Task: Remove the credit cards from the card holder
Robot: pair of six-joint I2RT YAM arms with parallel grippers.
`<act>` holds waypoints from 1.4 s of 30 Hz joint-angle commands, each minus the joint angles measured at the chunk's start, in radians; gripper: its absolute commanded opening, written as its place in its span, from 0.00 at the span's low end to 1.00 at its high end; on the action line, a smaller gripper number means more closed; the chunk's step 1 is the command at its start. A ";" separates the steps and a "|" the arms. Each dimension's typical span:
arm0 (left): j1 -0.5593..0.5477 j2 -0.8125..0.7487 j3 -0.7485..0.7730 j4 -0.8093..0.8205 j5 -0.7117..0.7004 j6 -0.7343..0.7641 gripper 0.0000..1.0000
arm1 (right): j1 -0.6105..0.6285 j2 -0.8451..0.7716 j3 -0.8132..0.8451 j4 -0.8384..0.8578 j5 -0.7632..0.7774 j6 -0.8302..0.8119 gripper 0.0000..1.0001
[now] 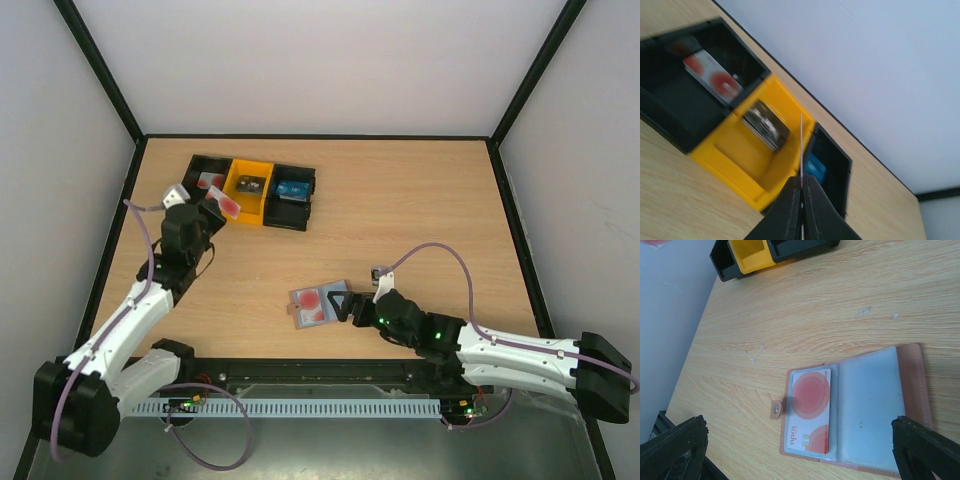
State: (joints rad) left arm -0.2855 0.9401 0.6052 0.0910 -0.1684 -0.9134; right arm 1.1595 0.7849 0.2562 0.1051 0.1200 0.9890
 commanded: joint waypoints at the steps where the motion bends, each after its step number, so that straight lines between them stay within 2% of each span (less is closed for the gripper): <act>1: 0.078 0.088 0.033 0.157 -0.048 0.073 0.03 | -0.001 -0.014 0.029 -0.026 0.014 -0.019 0.98; 5: 0.146 0.201 0.065 0.240 -0.025 0.066 0.03 | -0.001 -0.013 0.039 -0.031 0.016 -0.023 0.98; 10: 0.183 0.335 0.133 0.283 -0.087 0.072 0.03 | -0.001 -0.007 0.056 -0.042 0.009 -0.024 0.98; 17: 0.279 0.572 0.230 0.337 0.003 -0.040 0.03 | 0.000 -0.025 0.055 -0.092 0.028 -0.013 0.98; 28: 0.286 0.802 0.432 0.227 -0.053 -0.080 0.03 | -0.001 -0.013 0.049 -0.096 0.062 0.000 0.98; 42: 0.309 0.967 0.455 0.296 0.038 -0.157 0.03 | -0.001 0.029 0.062 -0.108 0.093 -0.009 0.98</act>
State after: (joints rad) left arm 0.0105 1.8713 1.0359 0.3500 -0.1596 -1.0451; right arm 1.1595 0.8104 0.2855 0.0277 0.1738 0.9802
